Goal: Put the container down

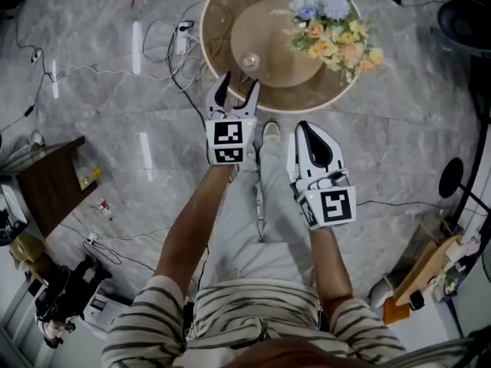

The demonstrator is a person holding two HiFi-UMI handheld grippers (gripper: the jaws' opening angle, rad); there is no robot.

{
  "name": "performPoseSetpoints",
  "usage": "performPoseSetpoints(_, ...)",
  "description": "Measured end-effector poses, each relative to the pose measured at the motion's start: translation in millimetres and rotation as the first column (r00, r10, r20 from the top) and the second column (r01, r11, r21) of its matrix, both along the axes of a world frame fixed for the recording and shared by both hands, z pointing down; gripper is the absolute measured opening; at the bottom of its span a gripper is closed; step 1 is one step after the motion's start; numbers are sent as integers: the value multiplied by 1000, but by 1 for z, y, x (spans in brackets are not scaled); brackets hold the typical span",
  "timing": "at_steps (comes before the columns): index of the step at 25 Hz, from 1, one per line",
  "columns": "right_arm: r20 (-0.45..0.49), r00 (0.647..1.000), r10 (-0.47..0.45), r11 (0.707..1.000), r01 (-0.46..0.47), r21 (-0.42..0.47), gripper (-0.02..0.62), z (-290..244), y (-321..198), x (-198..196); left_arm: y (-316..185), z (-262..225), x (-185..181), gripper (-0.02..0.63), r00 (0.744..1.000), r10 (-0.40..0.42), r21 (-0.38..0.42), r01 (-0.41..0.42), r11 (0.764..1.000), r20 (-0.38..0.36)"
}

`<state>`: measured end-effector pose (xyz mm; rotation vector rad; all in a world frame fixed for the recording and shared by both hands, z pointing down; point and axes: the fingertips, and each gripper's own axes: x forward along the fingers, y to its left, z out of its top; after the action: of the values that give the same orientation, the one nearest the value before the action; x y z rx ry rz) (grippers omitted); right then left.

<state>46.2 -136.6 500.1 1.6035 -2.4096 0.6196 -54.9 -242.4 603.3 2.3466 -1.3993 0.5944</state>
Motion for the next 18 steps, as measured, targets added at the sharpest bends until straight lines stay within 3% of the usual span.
performPoseSetpoints(6, -3, 999, 34, 999, -34, 28, 9, -61, 16, -4, 29, -88, -15, 165, 999, -11, 34, 12, 999, -42)
performPoseSetpoints(13, -2, 1000, 19, 994, -19, 107, 9, -146, 22, -18, 59, -187, -21, 66, 998, -25, 130, 32, 991, -57)
performPoseSetpoints(18, 0, 1000, -1, 988, 1, 154, 9, -199, 35, -35, 84, -237, -31, 0, 996, -46, 127, 56, 990, -82)
